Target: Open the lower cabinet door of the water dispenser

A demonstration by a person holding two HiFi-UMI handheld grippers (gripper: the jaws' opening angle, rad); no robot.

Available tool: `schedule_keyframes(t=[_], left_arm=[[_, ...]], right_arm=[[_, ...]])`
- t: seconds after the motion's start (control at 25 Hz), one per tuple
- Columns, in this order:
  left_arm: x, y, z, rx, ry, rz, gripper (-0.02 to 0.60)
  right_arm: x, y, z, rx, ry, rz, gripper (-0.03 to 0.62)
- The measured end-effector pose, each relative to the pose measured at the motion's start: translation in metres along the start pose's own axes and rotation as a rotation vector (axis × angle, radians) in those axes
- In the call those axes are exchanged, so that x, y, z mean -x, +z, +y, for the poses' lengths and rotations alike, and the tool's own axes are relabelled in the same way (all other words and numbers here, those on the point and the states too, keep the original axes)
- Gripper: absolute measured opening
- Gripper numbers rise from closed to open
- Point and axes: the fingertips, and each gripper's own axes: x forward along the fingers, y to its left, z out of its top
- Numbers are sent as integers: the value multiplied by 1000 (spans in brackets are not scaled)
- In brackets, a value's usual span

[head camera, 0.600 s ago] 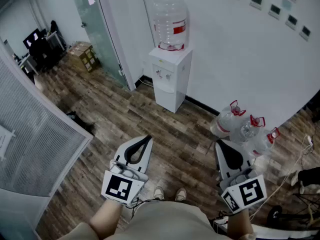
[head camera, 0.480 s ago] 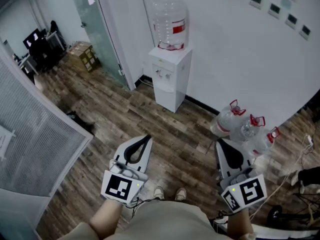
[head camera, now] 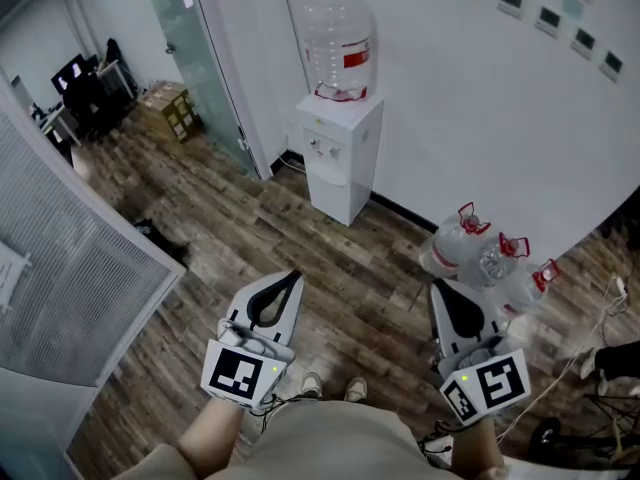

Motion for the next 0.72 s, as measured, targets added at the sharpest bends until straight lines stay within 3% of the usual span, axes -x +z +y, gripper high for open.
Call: schedule_keyframes(t=[0.44,0.72], left_arm=[[-17,-5,-39,-45,1,3,5],[-32,-8,-28,-36,23,-14,5]], right_arm=[[13,-21,-32,-1,36,16,5],[-7,-39,-47,-16,42,39,6]])
